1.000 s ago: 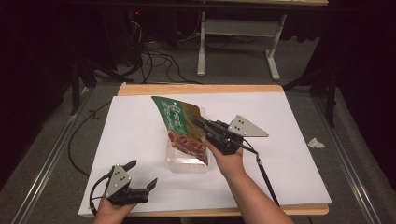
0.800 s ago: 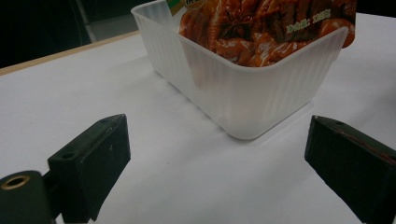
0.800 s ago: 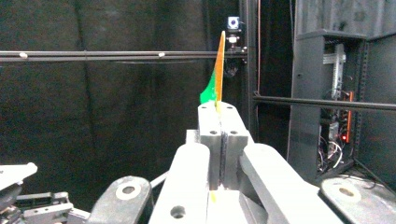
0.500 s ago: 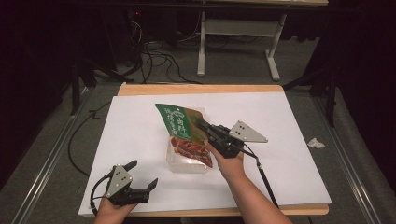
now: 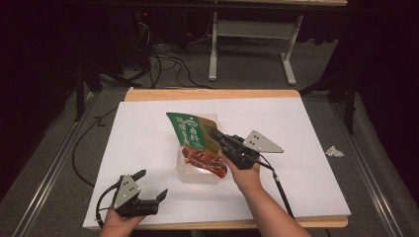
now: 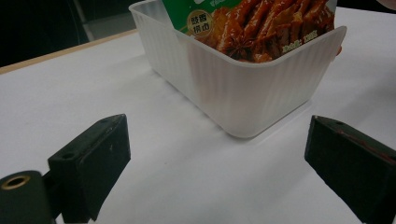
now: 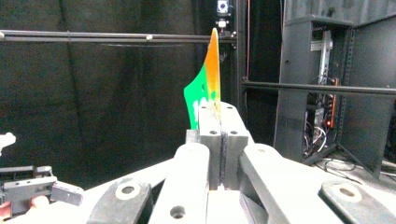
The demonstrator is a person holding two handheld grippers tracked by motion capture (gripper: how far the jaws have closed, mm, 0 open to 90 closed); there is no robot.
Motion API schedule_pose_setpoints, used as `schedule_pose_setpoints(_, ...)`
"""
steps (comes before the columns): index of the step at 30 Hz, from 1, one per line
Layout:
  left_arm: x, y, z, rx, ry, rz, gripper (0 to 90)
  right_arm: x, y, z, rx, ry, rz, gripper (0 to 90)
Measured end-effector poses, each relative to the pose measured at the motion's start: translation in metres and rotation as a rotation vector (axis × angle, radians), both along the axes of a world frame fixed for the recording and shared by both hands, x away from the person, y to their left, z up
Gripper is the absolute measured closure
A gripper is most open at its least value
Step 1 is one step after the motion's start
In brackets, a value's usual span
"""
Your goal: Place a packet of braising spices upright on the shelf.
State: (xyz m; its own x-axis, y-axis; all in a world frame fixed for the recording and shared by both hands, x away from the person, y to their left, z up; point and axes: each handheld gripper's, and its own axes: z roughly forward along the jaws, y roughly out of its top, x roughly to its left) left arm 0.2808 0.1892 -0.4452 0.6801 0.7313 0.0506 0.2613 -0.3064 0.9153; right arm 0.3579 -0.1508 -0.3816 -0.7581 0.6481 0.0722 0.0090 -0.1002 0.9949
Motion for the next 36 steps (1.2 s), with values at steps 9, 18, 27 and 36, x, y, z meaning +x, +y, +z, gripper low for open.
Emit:
schedule_pose_setpoints(9,0.000,0.000,0.000,-0.001,0.000,0.002,7.3,-0.004,-0.005,-0.007,-0.021,0.030,-0.009,90.0)
schedule_pose_setpoints(18,0.001,0.000,0.000,0.007,-0.001,-0.004,7.3,-0.009,-0.011,-0.009,-0.048,0.049,-0.021,90.0)
schedule_pose_setpoints(27,0.000,-0.001,0.000,0.006,0.001,-0.006,7.3,-0.013,-0.023,-0.016,-0.066,0.079,-0.046,90.0)
schedule_pose_setpoints(36,0.000,-0.001,-0.001,0.009,0.002,-0.006,7.4,-0.018,-0.030,-0.018,-0.066,0.086,-0.036,85.9)
